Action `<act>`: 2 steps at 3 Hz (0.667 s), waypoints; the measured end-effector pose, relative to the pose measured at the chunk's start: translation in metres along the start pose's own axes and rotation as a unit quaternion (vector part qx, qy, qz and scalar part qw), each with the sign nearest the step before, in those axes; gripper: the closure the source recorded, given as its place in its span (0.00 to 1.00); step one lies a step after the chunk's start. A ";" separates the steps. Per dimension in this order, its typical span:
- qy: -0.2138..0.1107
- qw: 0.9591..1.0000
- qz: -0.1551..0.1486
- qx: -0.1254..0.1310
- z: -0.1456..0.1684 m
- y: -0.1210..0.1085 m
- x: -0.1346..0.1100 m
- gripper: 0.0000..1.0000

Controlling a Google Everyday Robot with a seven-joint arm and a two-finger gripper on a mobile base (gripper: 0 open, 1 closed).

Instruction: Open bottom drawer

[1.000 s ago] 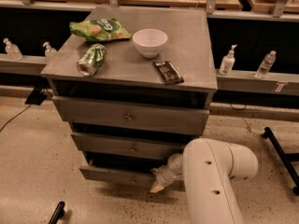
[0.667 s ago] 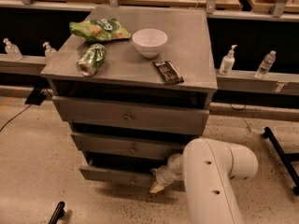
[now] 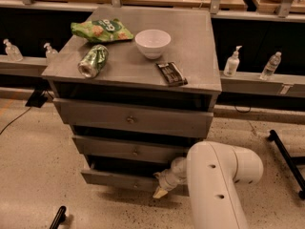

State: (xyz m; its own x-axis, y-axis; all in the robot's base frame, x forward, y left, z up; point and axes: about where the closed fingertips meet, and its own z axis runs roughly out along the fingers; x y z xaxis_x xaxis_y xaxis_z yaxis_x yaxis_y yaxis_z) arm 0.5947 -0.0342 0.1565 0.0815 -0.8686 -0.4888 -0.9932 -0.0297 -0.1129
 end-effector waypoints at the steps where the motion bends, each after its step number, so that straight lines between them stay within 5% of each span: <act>1: 0.000 1.000 0.000 0.000 0.000 0.000 0.000 0.24; 2: 0.000 1.000 0.000 0.000 -0.001 0.000 0.000 0.03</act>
Offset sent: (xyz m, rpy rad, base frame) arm -0.1552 0.0159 0.0882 0.2736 -0.0359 0.0591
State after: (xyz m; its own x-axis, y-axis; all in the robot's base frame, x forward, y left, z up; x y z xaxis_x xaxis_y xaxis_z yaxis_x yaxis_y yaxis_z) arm 0.5945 -0.0341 0.1571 0.0816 -0.8683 -0.4892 -0.9932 -0.0297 -0.1130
